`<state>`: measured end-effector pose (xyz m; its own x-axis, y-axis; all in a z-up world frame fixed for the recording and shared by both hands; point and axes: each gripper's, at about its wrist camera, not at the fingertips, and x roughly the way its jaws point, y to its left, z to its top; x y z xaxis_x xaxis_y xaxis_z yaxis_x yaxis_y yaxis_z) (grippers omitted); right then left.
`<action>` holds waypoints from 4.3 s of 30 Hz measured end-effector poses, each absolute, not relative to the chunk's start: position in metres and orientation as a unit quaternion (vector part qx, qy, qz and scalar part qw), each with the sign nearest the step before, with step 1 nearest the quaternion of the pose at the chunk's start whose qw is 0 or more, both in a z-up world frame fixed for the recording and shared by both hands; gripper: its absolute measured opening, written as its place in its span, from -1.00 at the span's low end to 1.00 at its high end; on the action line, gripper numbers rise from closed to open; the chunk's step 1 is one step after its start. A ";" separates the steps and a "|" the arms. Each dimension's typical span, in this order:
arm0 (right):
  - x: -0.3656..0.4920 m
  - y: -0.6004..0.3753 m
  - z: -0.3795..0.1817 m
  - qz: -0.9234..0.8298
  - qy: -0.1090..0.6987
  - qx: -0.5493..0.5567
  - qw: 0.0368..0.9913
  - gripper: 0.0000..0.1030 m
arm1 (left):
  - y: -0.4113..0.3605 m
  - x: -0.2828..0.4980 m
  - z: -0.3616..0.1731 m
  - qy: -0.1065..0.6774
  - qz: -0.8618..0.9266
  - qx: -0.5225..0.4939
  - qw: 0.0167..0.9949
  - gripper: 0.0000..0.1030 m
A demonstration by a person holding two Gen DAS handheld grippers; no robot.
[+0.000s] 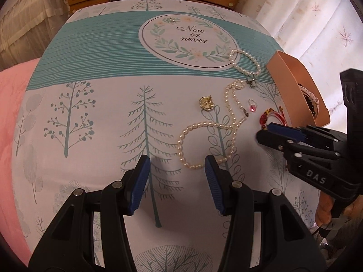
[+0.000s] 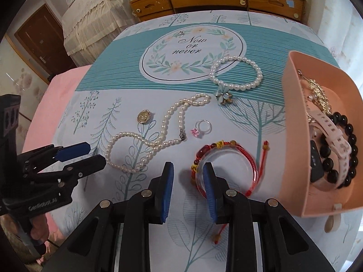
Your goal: Organize jewelry
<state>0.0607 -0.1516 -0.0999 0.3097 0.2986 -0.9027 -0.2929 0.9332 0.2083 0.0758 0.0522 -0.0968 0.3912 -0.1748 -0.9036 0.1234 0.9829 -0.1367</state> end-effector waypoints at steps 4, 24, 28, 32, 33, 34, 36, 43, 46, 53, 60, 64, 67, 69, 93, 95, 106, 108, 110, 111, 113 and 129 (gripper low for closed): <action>0.061 -0.144 -0.100 0.171 0.546 -0.032 0.819 -0.47 | 0.039 0.080 -0.094 0.540 -0.111 -0.004 0.834 -0.09; 0.032 -0.175 -0.100 0.176 0.537 -0.017 0.825 -0.78 | 0.035 0.084 -0.095 0.579 -0.165 0.015 0.798 -0.09; 0.029 -0.177 -0.100 0.181 0.539 -0.009 0.822 -0.78 | 0.036 0.084 -0.104 0.589 -0.153 0.006 0.794 -0.08; 0.028 -0.179 -0.100 0.183 0.540 -0.003 0.821 -0.78 | 0.031 0.092 -0.104 0.586 -0.154 -0.018 0.795 -0.03; 0.027 -0.179 -0.099 0.184 0.540 -0.002 0.822 -0.78 | 0.030 0.094 -0.104 0.584 -0.153 -0.022 0.797 -0.03; 0.027 -0.180 -0.099 0.184 0.539 -0.001 0.822 -0.78 | 0.028 0.096 -0.104 0.584 -0.151 -0.024 0.797 -0.03; 0.027 -0.180 -0.099 0.184 0.539 0.001 0.822 -0.78 | 0.022 0.100 -0.104 0.584 -0.149 -0.023 0.798 -0.03; 0.028 -0.182 -0.099 0.186 0.539 0.009 0.822 -0.78 | -0.006 0.106 -0.102 0.579 -0.164 0.002 0.799 -0.02; 0.028 -0.184 -0.099 0.187 0.539 0.015 0.821 -0.78 | -0.017 0.110 -0.102 0.575 -0.168 0.012 0.801 0.04; 0.026 -0.190 -0.099 0.185 0.539 0.026 0.821 -0.78 | -0.035 0.114 -0.103 0.558 -0.168 0.041 0.812 0.12; 0.025 -0.198 -0.101 0.184 0.538 0.041 0.821 -0.78 | -0.056 0.113 -0.107 0.538 -0.150 0.104 0.823 0.00; 0.024 -0.204 -0.102 0.184 0.538 0.050 0.821 -0.78 | -0.055 0.117 -0.106 0.546 -0.155 0.110 0.816 -0.68; 0.023 -0.207 -0.102 0.186 0.538 0.057 0.820 -0.78 | -0.048 0.124 -0.107 0.564 -0.160 0.089 0.806 -0.87; 0.021 -0.207 -0.102 0.186 0.537 0.058 0.820 -0.78 | -0.044 0.123 -0.107 0.566 -0.160 0.079 0.805 -0.88; 0.005 -0.214 -0.085 0.187 0.520 0.064 0.831 -0.79 | 0.002 0.129 -0.085 0.550 -0.119 0.002 0.827 -0.94; 0.005 -0.213 -0.084 0.187 0.520 0.063 0.831 -0.79 | -0.003 0.131 -0.084 0.544 -0.123 0.015 0.830 -0.57; 0.006 -0.212 -0.085 0.190 0.520 0.063 0.830 -0.79 | -0.050 0.163 -0.080 0.498 -0.185 0.114 0.840 -0.21; 0.006 -0.213 -0.085 0.190 0.519 0.065 0.831 -0.79 | -0.059 0.171 -0.085 0.501 -0.200 0.126 0.832 -0.21; 0.006 -0.213 -0.086 0.191 0.519 0.066 0.831 -0.79 | -0.065 0.177 -0.091 0.503 -0.211 0.135 0.827 -0.21; 0.006 -0.214 -0.085 0.191 0.519 0.067 0.830 -0.79 | -0.068 0.181 -0.095 0.506 -0.215 0.140 0.824 -0.21; 0.005 -0.214 -0.086 0.191 0.520 0.069 0.830 -0.79 | -0.072 0.186 -0.101 0.513 -0.221 0.148 0.817 -0.22; 0.005 -0.217 -0.081 0.192 0.513 0.082 0.832 -0.79 | -0.084 0.184 -0.103 0.513 -0.241 0.182 0.803 -0.95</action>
<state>0.0050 -0.2172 -0.0814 0.3988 0.4048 -0.8229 -0.2360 0.9124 0.3345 0.1843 -0.0838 -0.1027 0.3575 -0.2008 -0.9121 0.5749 0.8169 0.0454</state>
